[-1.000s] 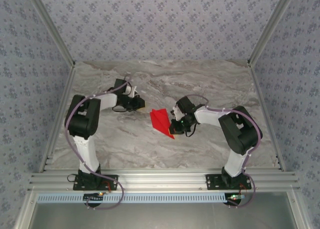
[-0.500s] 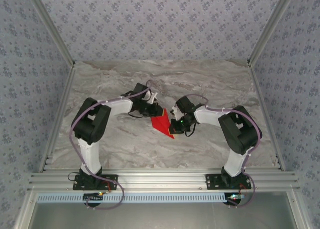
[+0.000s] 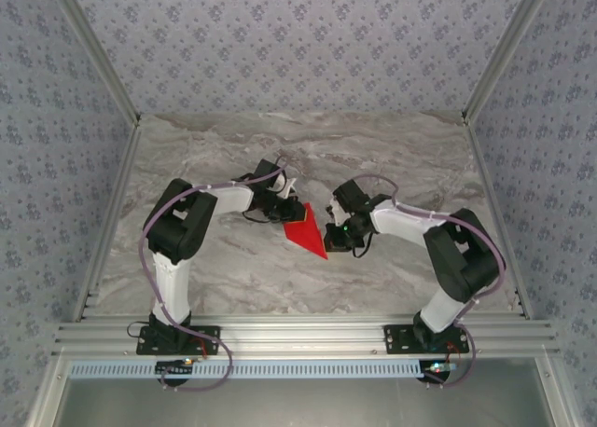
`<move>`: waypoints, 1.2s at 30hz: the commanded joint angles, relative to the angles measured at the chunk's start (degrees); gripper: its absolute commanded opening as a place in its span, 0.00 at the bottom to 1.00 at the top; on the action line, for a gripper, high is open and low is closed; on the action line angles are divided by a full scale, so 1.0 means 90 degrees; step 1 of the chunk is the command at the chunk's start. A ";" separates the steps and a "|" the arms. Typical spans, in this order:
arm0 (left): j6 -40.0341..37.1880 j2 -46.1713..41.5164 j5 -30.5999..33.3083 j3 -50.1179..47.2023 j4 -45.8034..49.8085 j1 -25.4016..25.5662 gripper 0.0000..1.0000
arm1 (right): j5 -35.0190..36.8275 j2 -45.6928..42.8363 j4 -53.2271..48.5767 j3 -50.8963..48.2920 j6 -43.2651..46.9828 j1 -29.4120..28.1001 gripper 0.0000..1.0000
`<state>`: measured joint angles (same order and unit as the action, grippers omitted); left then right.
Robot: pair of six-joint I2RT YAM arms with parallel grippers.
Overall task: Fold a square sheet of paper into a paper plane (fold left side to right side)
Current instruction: Fourth fold the wing at the center of the table.
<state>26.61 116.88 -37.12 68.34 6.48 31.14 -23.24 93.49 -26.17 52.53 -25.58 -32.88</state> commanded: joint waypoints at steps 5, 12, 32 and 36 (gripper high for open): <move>0.0012 0.0148 0.0316 -0.0245 -0.0027 -0.0003 0.13 | -0.0378 0.0050 0.1112 0.0330 -0.1361 -0.0128 0.00; 0.0019 0.0157 0.0337 -0.0240 -0.0046 0.0021 0.13 | -0.0363 0.1002 0.1481 0.0892 -0.1619 -0.0266 0.00; -0.0056 0.0175 0.0433 -0.0171 0.0071 0.0025 0.13 | -0.0123 0.1184 0.0829 0.0149 -0.1361 -0.0301 0.00; -0.0056 0.0181 0.0453 -0.0161 0.0090 0.0018 0.13 | -0.0133 0.0858 0.0850 -0.0300 -0.1395 -0.0282 0.00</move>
<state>27.24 116.84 -37.39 67.99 5.74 31.14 -25.19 102.43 -11.75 53.71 -38.13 -35.46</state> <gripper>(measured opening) 0.128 0.026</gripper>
